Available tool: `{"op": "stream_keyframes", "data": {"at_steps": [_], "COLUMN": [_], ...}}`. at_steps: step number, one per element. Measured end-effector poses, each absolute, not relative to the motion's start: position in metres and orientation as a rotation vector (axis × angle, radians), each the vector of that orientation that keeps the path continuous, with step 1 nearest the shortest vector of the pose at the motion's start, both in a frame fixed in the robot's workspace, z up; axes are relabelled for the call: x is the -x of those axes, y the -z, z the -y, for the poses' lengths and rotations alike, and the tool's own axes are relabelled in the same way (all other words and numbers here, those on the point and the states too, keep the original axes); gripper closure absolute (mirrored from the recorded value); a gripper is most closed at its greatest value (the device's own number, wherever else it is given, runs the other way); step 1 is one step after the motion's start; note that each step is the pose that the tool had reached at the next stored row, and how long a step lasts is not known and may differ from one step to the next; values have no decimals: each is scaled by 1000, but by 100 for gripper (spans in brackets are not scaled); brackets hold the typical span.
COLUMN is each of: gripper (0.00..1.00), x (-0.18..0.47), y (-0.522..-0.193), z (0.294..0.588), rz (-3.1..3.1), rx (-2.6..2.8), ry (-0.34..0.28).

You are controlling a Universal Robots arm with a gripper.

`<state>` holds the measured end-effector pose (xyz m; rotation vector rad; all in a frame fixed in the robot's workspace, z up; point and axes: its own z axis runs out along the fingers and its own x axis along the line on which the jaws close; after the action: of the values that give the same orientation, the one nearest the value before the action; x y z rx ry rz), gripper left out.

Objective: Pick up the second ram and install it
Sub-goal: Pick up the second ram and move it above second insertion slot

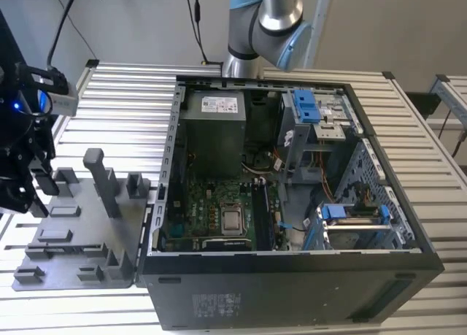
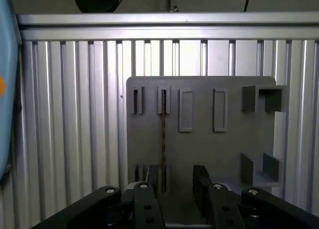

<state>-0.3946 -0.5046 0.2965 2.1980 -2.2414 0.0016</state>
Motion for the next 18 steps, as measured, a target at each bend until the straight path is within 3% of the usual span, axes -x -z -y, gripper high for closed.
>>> {"op": "stream_keyframes", "data": {"at_steps": [18], "gripper": [58], "x": [396], "y": [-268], "z": [505], "rz": [2160], "rx": [-2283], "ry": [-7]}}
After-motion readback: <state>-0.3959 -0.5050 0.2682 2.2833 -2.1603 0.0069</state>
